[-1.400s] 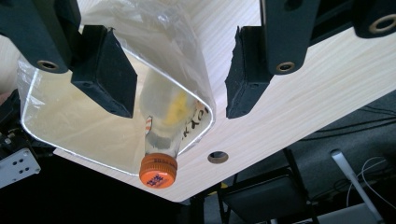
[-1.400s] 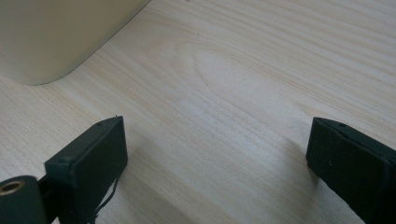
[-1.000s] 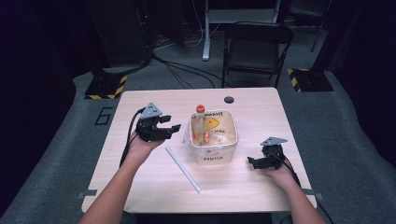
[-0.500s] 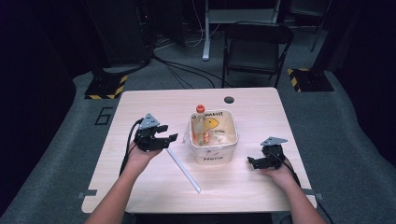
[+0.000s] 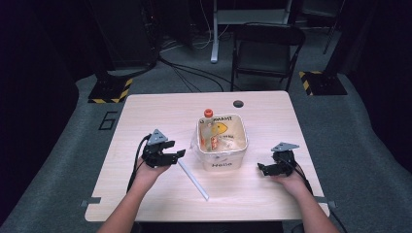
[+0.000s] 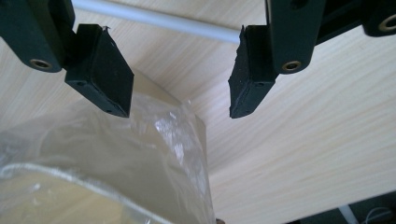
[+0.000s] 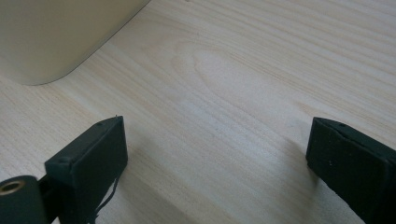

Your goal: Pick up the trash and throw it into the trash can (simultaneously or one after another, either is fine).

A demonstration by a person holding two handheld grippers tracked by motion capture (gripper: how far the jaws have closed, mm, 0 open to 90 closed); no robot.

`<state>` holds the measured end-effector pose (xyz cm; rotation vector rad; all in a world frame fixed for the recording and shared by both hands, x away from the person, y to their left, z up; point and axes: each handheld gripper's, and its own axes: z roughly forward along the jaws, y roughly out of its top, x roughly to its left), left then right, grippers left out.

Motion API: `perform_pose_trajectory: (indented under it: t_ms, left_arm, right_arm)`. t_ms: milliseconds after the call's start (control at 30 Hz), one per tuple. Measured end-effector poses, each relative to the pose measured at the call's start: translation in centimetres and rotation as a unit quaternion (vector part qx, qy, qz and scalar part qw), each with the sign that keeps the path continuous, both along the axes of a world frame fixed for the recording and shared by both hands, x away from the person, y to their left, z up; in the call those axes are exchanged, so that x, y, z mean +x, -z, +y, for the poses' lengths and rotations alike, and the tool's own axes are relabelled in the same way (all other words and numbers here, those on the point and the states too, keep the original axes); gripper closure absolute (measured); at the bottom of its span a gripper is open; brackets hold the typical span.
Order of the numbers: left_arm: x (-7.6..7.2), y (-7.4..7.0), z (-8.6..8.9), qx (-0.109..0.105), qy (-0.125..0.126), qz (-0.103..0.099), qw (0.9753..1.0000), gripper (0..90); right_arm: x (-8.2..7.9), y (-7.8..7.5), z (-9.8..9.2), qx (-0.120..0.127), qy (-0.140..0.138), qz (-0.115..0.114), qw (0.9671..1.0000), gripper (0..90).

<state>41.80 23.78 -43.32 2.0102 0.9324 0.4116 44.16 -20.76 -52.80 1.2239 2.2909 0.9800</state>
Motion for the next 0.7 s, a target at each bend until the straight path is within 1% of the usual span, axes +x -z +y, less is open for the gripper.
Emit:
perform_pose_trajectory:
  t_ms: [33, 100, 167, 233, 300, 367, 433, 533, 600, 700]
  left_arm:
    - [-0.1, 0.6, -0.1, 0.0, -0.004, 0.004, 1.0, 37.5]
    - [-0.2, 1.2, -0.1, 0.0, -0.007, 0.01, 0.9999, 36.4]
    - [-0.2, 1.4, -0.2, 0.001, -0.008, 0.012, 0.9999, 35.5]
    - [-0.3, 2.3, -0.5, 0.007, -0.014, 0.019, 0.9997, 34.0]
    - [-0.4, 2.7, -0.6, 0.008, -0.016, 0.024, 0.9996, 33.6]
    - [-0.4, 3.1, -0.8, 0.012, -0.02, 0.024, 0.9994, 32.2]
    - [-0.5, 3.3, -0.9, 0.013, -0.023, 0.025, 0.9993, 30.3]
    - [-0.6, 4.0, -1.2, 0.018, -0.028, 0.031, 0.999, 28.5]
    - [-0.6, 4.5, -1.4, 0.013, -0.033, 0.034, 0.9988, 28.3]
    - [-0.6, 4.9, -1.5, 0.015, -0.032, 0.039, 0.9986, 28.5]
  right_arm:
    - [0.0, 0.0, 0.0, -0.001, 0.0, 0.0, 1.0, 4.5]
    - [0.0, 0.0, 0.0, -0.001, 0.0, 0.0, 1.0, 4.5]
    - [0.0, 0.0, 0.0, 0.0, 0.0, 0.0, 1.0, 4.4]
    - [0.0, 0.0, 0.0, 0.0, 0.0, 0.0, 1.0, 4.4]
    - [0.0, 0.0, 0.0, -0.001, 0.0, 0.0, 1.0, 4.5]
    - [0.0, 0.0, 0.0, -0.001, -0.001, -0.001, 1.0, 4.4]
    - [0.0, 0.0, 0.0, -0.001, -0.001, -0.001, 1.0, 4.5]
    - [0.0, 0.0, 0.0, -0.001, 0.0, -0.001, 1.0, 4.4]
    - [0.0, 0.0, 0.0, -0.001, 0.0, 0.0, 1.0, 4.4]
    - [0.0, 0.0, 0.0, -0.001, 0.0, -0.001, 1.0, 4.4]
